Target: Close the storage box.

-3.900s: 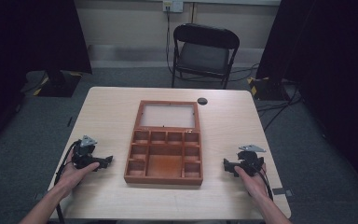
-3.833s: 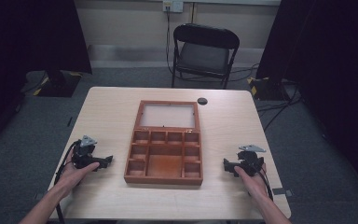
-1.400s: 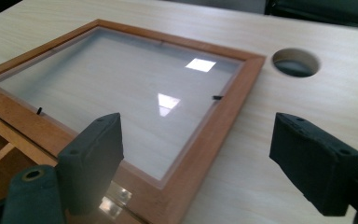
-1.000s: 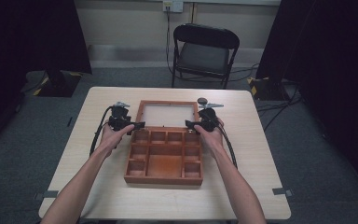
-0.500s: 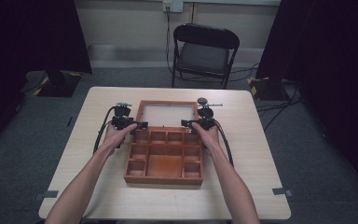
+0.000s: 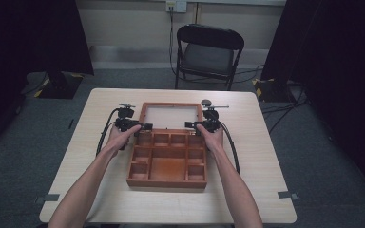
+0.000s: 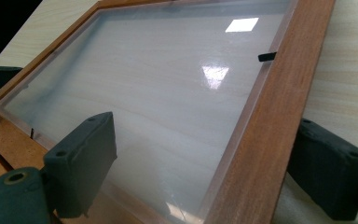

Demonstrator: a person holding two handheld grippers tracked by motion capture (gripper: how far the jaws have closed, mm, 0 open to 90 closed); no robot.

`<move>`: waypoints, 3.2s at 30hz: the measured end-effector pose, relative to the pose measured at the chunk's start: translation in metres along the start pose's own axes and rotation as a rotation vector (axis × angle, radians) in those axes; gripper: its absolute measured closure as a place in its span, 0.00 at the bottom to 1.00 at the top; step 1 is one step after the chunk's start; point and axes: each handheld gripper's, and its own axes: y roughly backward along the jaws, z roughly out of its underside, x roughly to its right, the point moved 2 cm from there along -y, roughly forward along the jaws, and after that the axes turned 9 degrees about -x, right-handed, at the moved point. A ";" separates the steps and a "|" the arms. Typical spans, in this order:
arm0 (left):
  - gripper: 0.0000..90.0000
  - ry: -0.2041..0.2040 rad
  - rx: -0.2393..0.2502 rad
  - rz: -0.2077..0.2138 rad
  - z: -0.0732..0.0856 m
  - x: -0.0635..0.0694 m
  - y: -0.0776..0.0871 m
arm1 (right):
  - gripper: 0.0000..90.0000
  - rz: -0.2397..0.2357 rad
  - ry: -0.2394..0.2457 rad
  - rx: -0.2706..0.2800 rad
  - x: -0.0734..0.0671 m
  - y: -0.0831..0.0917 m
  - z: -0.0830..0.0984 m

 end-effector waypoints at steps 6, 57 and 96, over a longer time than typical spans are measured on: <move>0.14 0.042 0.005 0.042 0.001 -0.004 -0.002 | 0.14 0.014 0.004 0.022 -0.001 0.000 0.001; 0.55 -0.090 0.173 0.028 -0.001 0.019 0.059 | 0.55 -0.028 0.146 0.235 -0.029 0.080 0.004; 0.49 -0.174 0.215 0.055 0.017 0.039 0.087 | 0.39 -0.043 0.159 0.213 -0.038 0.108 0.030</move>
